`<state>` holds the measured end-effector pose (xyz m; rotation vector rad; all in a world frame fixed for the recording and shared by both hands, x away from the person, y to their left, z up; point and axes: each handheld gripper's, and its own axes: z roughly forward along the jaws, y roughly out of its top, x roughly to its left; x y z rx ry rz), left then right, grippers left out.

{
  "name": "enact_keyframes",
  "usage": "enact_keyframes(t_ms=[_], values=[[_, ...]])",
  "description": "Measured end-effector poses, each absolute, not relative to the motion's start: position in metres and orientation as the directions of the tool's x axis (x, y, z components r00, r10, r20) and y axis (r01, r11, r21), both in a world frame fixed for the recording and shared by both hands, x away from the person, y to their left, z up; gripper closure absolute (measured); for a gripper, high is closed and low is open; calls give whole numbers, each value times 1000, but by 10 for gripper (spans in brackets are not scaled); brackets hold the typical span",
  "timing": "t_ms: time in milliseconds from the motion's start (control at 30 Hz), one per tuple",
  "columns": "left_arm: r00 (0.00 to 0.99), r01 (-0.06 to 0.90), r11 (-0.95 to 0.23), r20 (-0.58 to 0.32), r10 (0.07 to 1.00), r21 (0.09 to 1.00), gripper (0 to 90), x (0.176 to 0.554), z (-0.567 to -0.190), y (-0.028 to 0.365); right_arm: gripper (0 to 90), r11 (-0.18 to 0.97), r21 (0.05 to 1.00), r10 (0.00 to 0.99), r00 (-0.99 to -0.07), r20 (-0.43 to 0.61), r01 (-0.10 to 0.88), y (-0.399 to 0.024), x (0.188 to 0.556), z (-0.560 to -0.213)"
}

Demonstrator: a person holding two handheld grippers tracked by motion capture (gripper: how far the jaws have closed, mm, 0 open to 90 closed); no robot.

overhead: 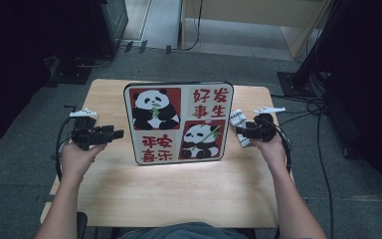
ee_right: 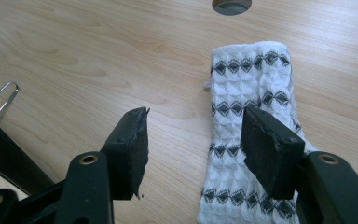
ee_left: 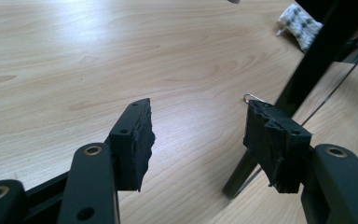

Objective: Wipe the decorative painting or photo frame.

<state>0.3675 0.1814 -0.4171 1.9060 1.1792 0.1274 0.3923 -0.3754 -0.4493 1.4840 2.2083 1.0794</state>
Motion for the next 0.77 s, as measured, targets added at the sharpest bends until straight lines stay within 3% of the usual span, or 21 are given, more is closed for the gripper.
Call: enact_keyframes(t_ms=[567,767], values=[[536,685,-166,-336,775,710,410,367,-421,182,423,189,703,882,-434,186,686,-376,394,-450],[562,644,-166,-315,765,746,460,365,-420,180,423,188,703,881,-434,188,686,-377,394,-451]])
